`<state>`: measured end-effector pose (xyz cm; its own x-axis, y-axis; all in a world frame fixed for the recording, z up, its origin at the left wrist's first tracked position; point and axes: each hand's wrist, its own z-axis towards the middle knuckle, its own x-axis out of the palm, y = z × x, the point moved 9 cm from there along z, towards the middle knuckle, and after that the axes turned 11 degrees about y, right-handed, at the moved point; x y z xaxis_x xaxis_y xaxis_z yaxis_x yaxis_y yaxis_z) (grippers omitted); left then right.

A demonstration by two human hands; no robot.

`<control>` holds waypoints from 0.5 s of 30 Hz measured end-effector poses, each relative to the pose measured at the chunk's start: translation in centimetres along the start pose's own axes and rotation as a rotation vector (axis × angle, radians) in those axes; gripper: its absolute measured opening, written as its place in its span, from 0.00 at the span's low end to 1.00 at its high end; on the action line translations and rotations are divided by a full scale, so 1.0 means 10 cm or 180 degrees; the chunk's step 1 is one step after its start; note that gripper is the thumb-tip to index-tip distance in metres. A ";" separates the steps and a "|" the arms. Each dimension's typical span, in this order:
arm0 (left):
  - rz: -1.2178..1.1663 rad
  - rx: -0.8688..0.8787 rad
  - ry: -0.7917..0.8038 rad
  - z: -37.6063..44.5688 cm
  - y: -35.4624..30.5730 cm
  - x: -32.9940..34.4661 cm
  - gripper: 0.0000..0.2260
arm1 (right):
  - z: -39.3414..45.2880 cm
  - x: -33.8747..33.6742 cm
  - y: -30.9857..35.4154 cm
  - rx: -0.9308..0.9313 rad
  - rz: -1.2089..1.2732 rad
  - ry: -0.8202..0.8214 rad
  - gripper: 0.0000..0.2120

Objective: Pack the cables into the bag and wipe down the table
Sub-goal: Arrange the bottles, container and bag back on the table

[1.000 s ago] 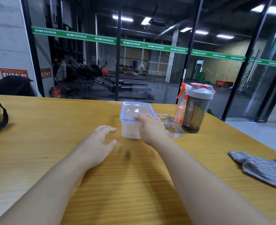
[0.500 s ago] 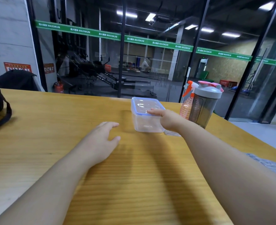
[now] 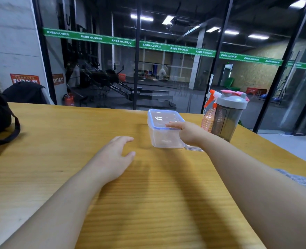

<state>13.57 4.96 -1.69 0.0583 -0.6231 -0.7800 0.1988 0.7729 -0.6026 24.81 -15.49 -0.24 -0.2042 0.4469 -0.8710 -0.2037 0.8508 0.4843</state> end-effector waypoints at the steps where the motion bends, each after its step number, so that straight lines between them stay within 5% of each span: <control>1: -0.0012 -0.0001 -0.0011 0.00 0.01 -0.01 0.19 | -0.01 0.00 0.01 -0.0010 0.0000 -0.0029 0.35; 6: 0.0001 -0.0015 -0.0080 0.01 0.06 -0.03 0.19 | -0.10 0.02 0.32 -0.0331 -0.0398 -0.0520 0.34; 11: 0.0111 -0.0202 -0.0318 0.00 0.17 -0.11 0.19 | -0.27 0.11 0.80 -0.0948 0.0367 -0.1027 0.27; 15: 0.0904 -0.0697 -0.0976 -0.08 0.34 -0.46 0.21 | -0.30 0.41 1.12 -0.1140 0.0961 -0.0777 0.28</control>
<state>13.21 10.52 -0.28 0.3733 -0.3646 -0.8531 -0.0761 0.9044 -0.4198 18.82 -4.96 1.91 -0.0842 0.7452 -0.6616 -0.4935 0.5456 0.6773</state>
